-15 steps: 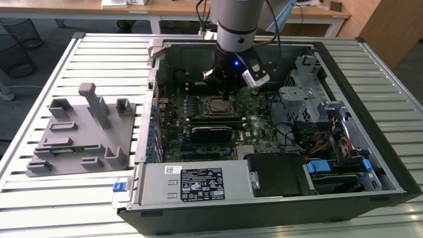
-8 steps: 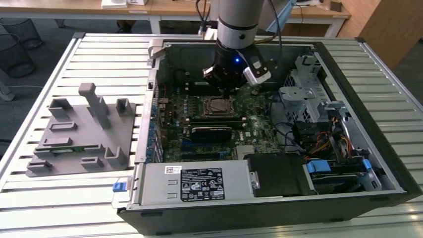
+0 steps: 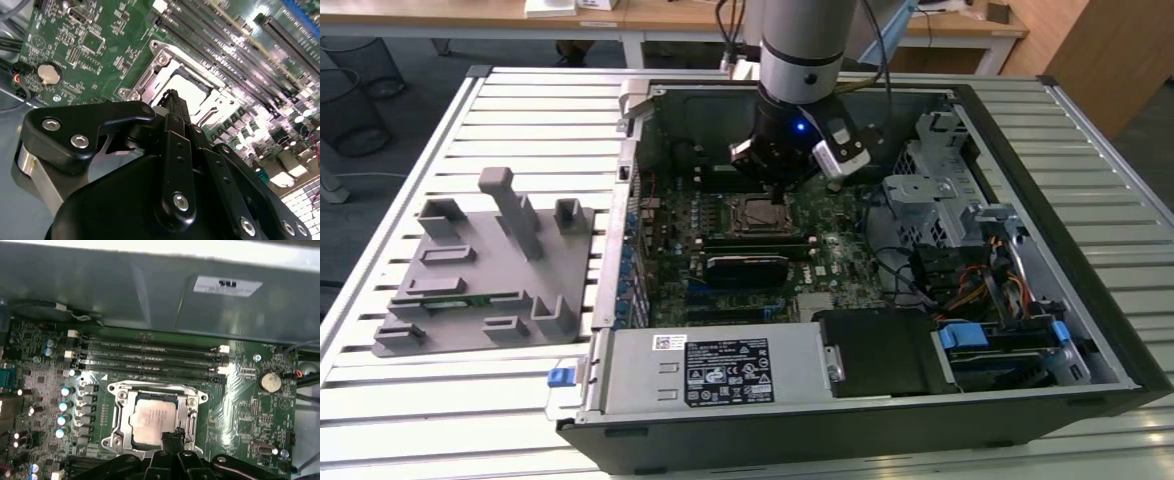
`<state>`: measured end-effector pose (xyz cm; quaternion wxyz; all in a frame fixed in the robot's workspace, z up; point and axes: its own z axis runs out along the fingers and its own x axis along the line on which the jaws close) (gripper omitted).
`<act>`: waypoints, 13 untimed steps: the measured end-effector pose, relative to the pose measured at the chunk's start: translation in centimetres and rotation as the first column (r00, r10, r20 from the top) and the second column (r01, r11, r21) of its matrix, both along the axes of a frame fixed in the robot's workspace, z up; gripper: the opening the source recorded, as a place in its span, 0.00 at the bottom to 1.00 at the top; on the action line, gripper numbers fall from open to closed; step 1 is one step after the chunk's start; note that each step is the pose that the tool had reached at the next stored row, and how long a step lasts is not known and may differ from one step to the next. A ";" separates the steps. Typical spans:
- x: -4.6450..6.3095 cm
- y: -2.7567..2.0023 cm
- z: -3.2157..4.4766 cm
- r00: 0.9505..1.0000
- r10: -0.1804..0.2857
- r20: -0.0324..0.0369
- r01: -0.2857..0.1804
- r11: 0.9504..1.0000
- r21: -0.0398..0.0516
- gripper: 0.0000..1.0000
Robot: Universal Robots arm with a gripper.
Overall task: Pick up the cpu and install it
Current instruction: 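Install the second cpu locking lever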
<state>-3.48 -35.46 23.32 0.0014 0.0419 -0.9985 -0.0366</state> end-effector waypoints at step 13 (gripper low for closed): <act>0.0 -2.30 0.00 1.000 0.000 0.000 0.000 1.000 0.000 0.11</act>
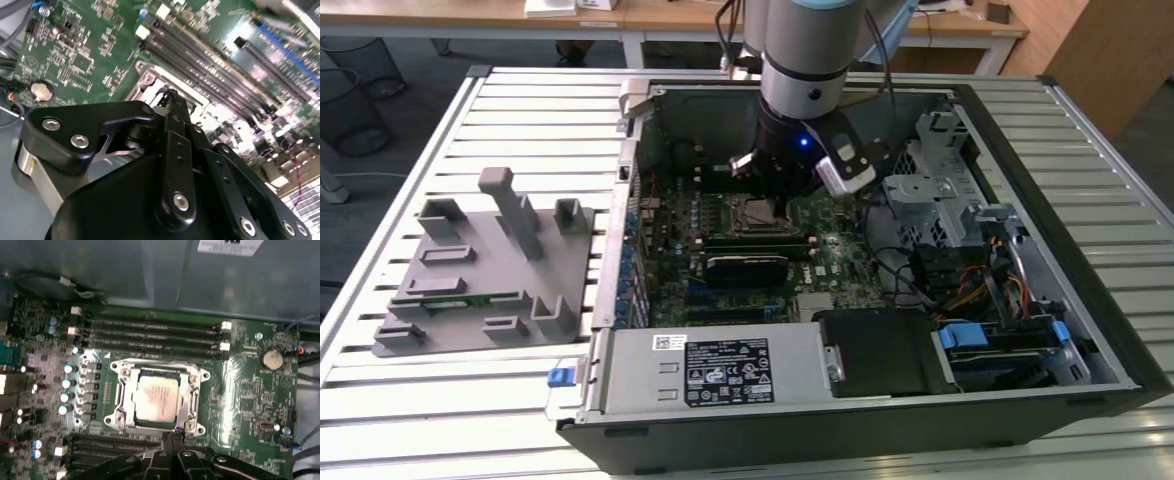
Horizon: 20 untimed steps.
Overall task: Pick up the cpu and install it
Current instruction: 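Install the second cpu locking lever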
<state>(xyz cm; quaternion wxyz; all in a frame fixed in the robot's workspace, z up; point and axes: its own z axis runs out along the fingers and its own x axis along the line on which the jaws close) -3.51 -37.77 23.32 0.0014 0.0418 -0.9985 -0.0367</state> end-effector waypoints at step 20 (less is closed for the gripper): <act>-0.1 -0.22 0.79 1.000 0.000 -0.021 0.000 1.000 0.000 0.11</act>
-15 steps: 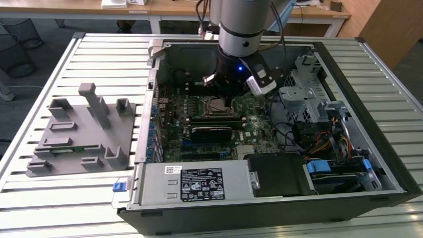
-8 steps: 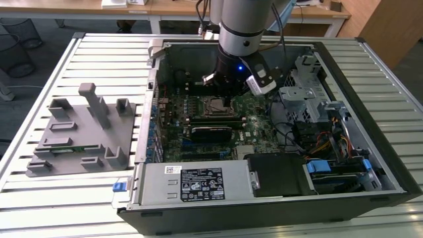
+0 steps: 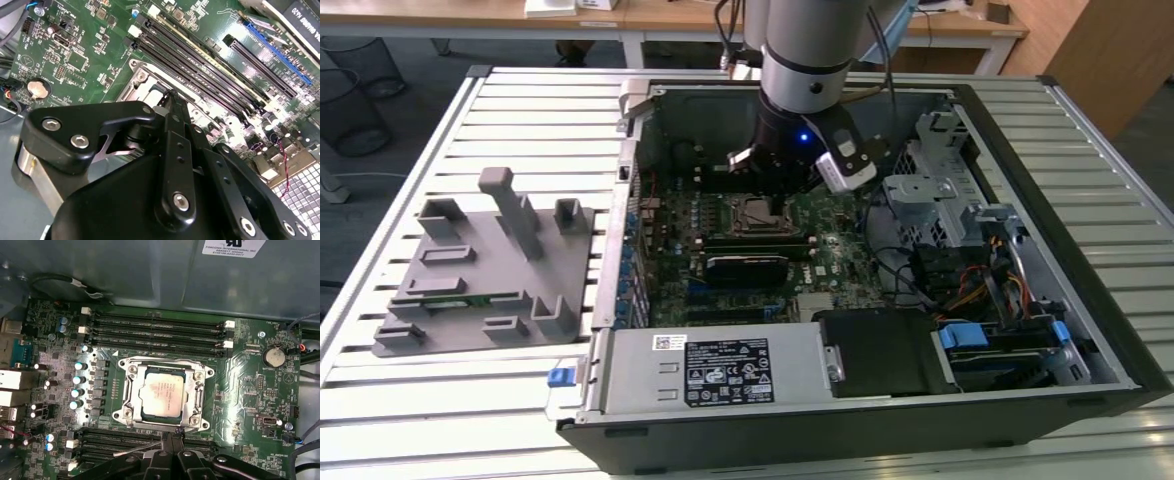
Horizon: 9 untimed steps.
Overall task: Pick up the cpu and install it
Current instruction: 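Install the second cpu locking lever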
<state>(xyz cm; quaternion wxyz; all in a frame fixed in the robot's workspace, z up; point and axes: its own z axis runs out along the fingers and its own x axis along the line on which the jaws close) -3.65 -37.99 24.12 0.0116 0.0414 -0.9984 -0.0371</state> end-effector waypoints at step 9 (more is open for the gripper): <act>-0.1 0.00 0.01 1.000 0.000 -0.021 0.000 1.000 0.000 0.11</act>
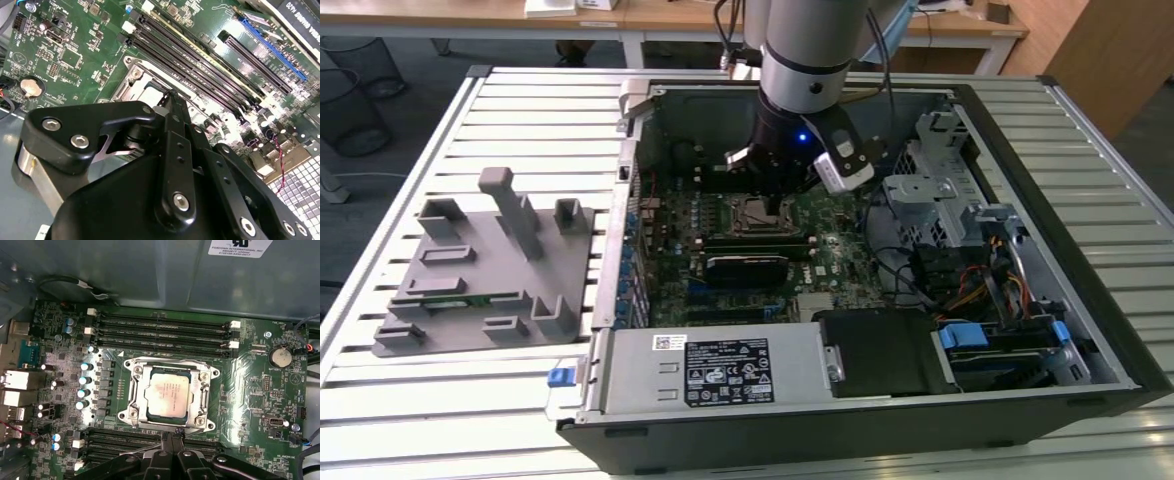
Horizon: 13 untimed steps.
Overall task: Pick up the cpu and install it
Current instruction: 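Install the second cpu locking lever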
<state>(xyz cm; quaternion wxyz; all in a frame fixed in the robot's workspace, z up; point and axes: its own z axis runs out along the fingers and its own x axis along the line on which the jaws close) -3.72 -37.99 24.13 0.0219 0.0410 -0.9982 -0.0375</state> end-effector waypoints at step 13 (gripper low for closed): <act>-0.2 -0.35 -0.01 1.000 0.000 0.000 0.000 1.000 0.000 0.11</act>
